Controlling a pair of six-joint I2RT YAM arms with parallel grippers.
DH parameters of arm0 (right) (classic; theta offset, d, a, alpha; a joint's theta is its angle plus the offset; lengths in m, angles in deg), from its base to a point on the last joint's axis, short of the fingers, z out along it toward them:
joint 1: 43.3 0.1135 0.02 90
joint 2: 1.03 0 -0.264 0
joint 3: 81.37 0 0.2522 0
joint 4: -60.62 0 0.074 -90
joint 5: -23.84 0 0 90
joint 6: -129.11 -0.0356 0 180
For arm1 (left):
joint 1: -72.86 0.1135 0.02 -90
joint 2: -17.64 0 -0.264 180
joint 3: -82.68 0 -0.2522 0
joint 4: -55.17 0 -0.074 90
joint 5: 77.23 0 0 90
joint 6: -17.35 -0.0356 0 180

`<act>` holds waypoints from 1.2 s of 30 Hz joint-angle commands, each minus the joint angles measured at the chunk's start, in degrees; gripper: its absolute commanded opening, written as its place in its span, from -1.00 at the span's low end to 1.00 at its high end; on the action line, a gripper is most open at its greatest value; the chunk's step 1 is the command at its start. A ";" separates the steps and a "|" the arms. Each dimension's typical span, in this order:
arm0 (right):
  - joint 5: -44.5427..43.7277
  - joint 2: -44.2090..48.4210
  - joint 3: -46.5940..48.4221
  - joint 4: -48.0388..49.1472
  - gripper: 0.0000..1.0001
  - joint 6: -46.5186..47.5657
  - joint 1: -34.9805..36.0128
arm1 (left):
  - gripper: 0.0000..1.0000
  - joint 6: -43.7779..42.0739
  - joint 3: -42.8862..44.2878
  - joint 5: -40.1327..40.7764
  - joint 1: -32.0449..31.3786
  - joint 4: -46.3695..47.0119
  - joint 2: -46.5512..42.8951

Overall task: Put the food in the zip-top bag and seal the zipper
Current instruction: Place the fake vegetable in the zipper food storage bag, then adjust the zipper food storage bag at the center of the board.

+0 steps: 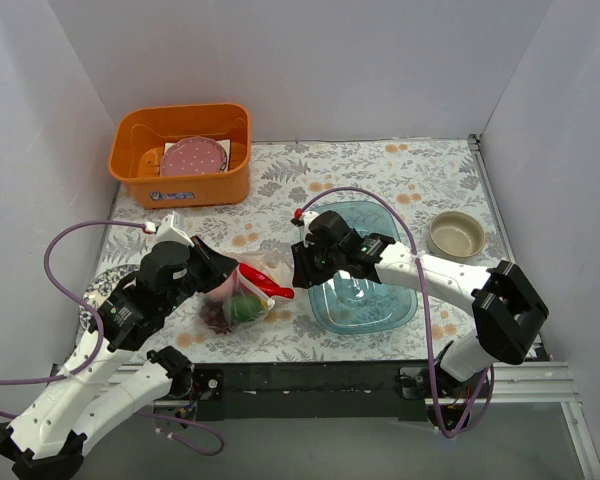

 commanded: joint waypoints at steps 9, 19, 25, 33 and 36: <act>3.32 -1.18 2.20 1.94 -0.76 0.79 0.05 | -0.95 0.43 1.86 0.95 -0.10 0.70 -1.38; 6.22 3.13 4.04 5.99 -0.97 -0.36 0.05 | -0.95 -0.36 0.89 -2.91 -0.10 3.25 0.11; 7.98 2.60 8.08 6.60 -0.97 -0.01 0.05 | -0.95 -1.06 0.36 -6.87 -0.19 5.62 2.57; 6.76 4.19 10.80 10.04 -0.97 -1.41 0.05 | -0.84 -2.73 1.24 -10.47 -0.10 7.73 5.30; 5.00 3.75 10.64 8.72 -0.97 -1.41 0.05 | -0.75 -3.35 0.19 -14.42 -0.10 9.23 7.14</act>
